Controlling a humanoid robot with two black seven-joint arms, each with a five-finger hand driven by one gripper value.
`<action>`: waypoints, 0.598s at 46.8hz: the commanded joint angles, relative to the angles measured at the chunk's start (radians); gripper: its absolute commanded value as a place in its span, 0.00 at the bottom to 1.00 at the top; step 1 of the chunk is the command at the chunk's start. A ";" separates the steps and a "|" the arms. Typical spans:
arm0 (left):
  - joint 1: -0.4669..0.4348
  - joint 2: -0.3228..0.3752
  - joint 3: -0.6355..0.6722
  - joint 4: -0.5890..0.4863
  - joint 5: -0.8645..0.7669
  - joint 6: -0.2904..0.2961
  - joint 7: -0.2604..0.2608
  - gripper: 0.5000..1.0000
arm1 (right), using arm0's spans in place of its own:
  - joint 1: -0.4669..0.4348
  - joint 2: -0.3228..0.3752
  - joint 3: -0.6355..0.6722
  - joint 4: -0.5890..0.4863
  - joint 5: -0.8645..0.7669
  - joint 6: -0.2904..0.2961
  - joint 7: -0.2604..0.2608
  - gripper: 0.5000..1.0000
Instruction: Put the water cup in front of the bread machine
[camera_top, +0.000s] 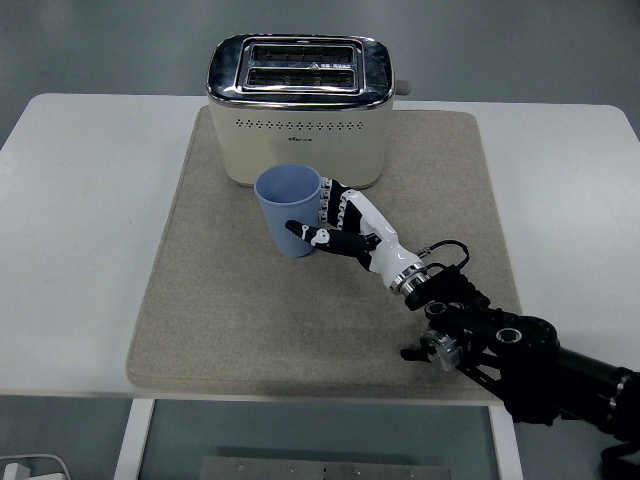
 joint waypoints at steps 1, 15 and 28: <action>0.000 0.000 0.000 0.000 0.000 0.000 0.000 1.00 | -0.002 0.000 0.001 0.000 0.003 0.000 0.000 0.52; 0.000 0.000 0.000 0.000 0.000 0.000 0.000 1.00 | -0.008 0.000 0.005 0.011 0.004 -0.005 0.000 0.83; 0.001 0.000 -0.002 0.000 0.000 0.000 0.000 1.00 | -0.008 0.000 0.016 0.040 0.006 -0.034 0.000 0.83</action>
